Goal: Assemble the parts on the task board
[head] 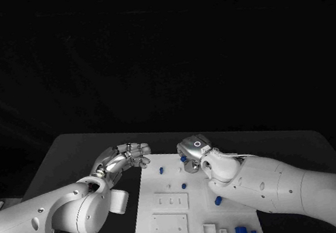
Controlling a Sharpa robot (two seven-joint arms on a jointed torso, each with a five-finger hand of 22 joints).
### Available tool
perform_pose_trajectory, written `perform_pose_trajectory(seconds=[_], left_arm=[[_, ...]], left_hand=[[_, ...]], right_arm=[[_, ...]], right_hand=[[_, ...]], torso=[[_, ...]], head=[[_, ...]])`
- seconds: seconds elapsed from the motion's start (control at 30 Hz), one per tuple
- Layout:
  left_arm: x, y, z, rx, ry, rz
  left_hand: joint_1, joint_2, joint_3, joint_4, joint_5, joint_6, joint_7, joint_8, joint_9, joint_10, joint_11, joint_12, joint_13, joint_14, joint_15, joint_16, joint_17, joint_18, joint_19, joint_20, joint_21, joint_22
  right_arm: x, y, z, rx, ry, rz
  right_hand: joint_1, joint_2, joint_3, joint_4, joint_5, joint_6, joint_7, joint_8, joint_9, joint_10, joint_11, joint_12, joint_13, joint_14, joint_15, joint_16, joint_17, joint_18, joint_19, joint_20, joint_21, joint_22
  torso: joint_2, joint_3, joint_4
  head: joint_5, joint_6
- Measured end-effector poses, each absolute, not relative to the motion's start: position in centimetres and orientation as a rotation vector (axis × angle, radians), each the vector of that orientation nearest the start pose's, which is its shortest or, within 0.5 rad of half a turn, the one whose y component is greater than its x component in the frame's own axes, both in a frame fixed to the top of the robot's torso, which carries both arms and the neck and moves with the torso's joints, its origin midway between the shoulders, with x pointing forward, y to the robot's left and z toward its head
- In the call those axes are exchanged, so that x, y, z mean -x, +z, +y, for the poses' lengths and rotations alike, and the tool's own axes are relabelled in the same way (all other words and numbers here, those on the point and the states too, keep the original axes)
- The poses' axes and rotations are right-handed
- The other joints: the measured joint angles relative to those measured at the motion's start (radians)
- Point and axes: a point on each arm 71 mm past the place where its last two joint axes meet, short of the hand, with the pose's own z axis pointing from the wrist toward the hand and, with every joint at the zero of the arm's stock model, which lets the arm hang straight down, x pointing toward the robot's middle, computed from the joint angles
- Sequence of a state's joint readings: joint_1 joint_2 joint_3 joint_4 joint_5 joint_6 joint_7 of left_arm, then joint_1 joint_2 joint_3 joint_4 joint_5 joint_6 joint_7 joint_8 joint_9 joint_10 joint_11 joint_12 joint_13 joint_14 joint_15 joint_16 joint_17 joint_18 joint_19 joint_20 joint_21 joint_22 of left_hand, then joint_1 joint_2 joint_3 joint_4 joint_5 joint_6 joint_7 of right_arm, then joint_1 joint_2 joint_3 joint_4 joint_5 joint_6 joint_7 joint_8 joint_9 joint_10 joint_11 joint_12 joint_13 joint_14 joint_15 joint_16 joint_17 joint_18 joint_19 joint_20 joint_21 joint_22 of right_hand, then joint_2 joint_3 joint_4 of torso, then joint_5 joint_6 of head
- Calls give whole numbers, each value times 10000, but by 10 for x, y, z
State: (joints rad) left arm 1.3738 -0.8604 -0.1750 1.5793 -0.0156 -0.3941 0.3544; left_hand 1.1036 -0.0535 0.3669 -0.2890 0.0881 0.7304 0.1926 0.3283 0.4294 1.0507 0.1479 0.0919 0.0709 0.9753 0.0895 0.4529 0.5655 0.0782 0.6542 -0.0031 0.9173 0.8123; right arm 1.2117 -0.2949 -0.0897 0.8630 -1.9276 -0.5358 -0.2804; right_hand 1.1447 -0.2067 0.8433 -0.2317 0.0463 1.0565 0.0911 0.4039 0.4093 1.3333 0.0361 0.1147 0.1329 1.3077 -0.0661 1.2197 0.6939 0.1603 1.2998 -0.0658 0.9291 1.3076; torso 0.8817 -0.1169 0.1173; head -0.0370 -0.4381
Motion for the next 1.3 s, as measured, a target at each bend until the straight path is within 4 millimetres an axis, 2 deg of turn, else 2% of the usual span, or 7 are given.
perform_pose_trajectory(seconds=[0.47, 1.13, 1.23, 1.3], left_arm=[[-494, -142, 205, 10032, -14534, 14497], [-494, -142, 205, 10023, -14534, 14499], [-494, -142, 205, 10021, -14533, 14499], [-494, -142, 205, 10020, -14533, 14500]], left_hand=[[0, 0, 0, 0, 0, 0, 0, 0, -9, 0, 0, -38, 0, 0, 0, 0, 8, -10, 0, 0, 0, 0], [0, 0, 0, 0, 0, 0, 0, 0, -8, 0, 0, -38, 0, 0, 0, 0, 17, -89, 0, 0, 0, 1], [0, 0, 0, 0, 0, 0, 0, 0, -16, 0, 0, -38, 0, 0, 0, 0, 17, -92, 0, 0, 0, 1], [0, 0, 0, 0, 0, 0, 0, 0, -17, 0, 0, -38, 0, 0, 0, 0, 16, -96, 0, 0, 0, 1]], right_arm=[[-573, -201, -94, 3976, 2521, 13107], [-574, -201, -91, 3968, 2562, 13264], [-574, -201, -91, 3920, 2595, 13290], [-575, -201, -91, 3890, 2618, 13304]], right_hand=[[37, -14, 46, 46, -38, -16, 16, 3, 0, 17, 19, -29, 23, -11, -13, 0, -22, 0, 24, -19, 0, 0], [58, -39, 123, 68, 2, -44, 44, 3, 0, 22, 28, -47, 21, -17, -19, 0, -51, 0, 19, -12, 0, 0], [103, -157, 169, 113, 2, -226, 220, -14, 1, -172, 225, -209, 13, -79, 38, 0, -111, -5, 6, 0, 0, 0], [110, -201, 184, 128, 3, -349, 249, -132, 68, -267, 278, -262, -20, -96, 64, 0, -129, -20, -13, 20, 0, 0]], torso=[[3, -12, -30], [-5, -11, -45], [-5, -12, -45], [-5, -12, -44]], head=[[45, -69], [79, -68], [94, -59], [97, -57]])
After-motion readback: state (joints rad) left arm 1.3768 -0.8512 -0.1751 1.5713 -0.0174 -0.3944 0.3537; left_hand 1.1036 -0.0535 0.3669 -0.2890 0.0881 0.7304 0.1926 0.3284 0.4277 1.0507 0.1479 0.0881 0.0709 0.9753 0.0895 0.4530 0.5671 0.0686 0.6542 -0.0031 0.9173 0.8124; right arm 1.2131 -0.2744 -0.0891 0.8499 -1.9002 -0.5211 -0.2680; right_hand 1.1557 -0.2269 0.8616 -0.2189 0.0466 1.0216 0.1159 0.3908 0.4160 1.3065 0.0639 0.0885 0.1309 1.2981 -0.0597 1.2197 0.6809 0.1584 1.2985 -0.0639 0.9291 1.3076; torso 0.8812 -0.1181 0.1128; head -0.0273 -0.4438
